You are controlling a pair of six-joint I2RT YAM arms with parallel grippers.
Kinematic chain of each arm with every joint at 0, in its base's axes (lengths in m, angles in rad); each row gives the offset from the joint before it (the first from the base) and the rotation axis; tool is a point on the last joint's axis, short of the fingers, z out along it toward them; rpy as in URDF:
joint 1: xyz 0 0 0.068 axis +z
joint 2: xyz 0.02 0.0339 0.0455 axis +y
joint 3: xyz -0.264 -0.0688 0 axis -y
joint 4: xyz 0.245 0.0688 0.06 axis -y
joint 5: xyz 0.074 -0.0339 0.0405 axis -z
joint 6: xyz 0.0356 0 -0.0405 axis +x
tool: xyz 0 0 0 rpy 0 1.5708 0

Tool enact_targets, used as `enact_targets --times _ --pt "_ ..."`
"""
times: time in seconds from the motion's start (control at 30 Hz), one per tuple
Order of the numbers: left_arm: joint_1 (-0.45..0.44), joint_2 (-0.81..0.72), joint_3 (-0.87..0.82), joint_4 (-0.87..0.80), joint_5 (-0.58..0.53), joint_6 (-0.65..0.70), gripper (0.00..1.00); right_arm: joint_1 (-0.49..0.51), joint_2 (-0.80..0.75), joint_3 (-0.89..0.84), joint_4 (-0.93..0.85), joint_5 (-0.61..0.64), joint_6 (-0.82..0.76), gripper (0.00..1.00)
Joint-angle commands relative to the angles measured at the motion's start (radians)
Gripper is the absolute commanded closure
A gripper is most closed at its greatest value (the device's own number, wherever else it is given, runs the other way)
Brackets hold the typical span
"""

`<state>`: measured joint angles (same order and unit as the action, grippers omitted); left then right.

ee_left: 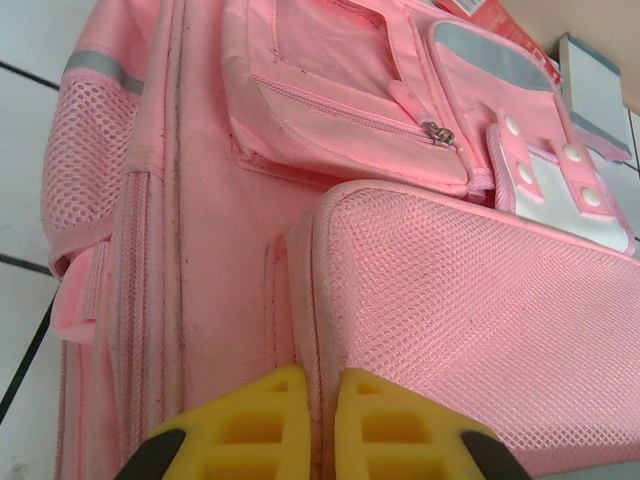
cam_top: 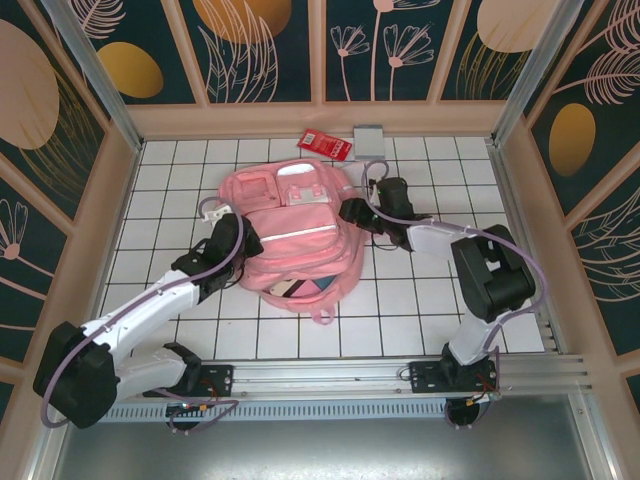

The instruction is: Pack the student bag

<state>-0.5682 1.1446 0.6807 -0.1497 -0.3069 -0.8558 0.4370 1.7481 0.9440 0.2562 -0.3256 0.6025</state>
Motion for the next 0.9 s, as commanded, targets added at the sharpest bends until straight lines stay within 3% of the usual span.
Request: enact_targets --times 0.0,0.2,0.27,0.33,0.47,0.6,0.67,0.87 --pt "0.003 -0.021 -0.01 0.009 -0.035 -0.028 1.0 0.007 0.011 0.071 -0.008 -0.022 -0.038 0.46" --pt "0.002 0.015 0.034 0.01 -0.044 0.019 0.96 -0.055 -0.044 0.114 -0.089 0.084 -0.101 0.44" --pt "0.002 0.026 0.044 0.014 -0.039 0.034 0.99 -0.09 -0.04 0.128 -0.098 0.112 -0.11 0.43" --pt "0.003 0.03 0.049 0.02 -0.039 0.047 0.94 -0.122 -0.02 0.149 -0.1 0.129 -0.124 0.43" --pt "0.003 0.032 0.058 0.019 -0.034 0.067 0.95 -0.177 0.074 0.236 -0.122 0.162 -0.139 0.44" --pt "0.003 0.032 0.079 0.004 -0.027 0.098 0.77 -0.239 0.197 0.344 -0.126 0.141 -0.118 0.47" --pt "0.002 0.032 0.092 -0.009 -0.03 0.112 0.58 -0.26 0.261 0.411 -0.14 0.122 -0.118 0.48" --pt "0.003 0.032 0.125 -0.029 -0.011 0.148 0.51 -0.307 0.448 0.627 -0.207 0.105 -0.127 0.53"
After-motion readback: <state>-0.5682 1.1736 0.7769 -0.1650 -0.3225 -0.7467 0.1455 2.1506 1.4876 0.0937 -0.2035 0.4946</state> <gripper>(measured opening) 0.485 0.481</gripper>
